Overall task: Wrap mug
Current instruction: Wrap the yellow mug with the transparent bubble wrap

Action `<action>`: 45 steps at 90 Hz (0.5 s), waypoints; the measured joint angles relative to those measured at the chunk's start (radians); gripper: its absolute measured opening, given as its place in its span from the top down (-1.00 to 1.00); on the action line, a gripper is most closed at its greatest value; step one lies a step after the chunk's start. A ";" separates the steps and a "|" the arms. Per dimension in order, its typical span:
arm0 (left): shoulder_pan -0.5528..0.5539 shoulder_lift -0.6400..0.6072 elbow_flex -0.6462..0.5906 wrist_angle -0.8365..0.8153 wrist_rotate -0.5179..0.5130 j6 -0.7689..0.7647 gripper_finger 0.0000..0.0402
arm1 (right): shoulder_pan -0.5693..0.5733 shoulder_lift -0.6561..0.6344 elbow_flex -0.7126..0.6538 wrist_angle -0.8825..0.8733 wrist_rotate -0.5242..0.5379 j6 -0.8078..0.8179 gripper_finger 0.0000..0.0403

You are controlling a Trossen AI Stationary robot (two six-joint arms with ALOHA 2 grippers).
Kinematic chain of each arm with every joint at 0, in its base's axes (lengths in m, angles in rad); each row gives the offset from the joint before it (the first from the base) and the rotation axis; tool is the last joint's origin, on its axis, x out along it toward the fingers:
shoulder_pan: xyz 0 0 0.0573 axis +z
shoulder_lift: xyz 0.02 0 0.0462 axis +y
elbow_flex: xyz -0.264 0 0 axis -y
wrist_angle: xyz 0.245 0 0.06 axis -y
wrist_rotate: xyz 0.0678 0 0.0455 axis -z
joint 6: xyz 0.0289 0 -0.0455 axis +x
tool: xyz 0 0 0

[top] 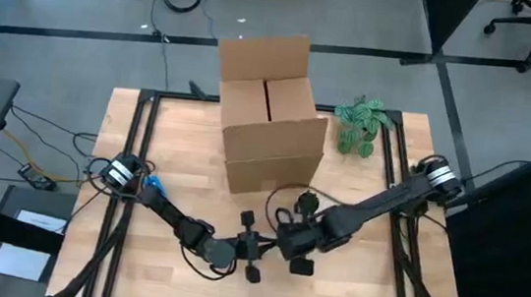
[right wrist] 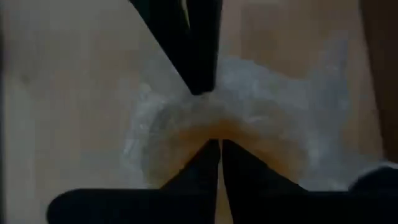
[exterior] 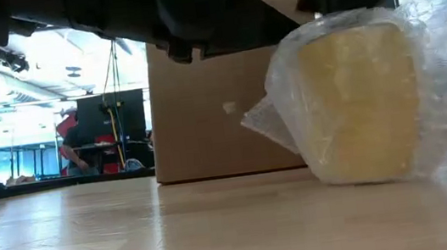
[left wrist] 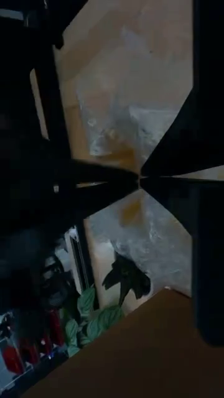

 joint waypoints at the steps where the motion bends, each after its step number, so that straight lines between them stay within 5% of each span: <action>1: 0.000 0.000 0.000 0.000 0.000 0.000 1.00 | 0.000 -0.004 -0.001 0.000 0.001 0.000 1.00; 45: -0.001 0.001 -0.002 0.008 -0.003 0.009 1.00 | -0.014 0.036 -0.026 0.163 -0.047 -0.064 1.00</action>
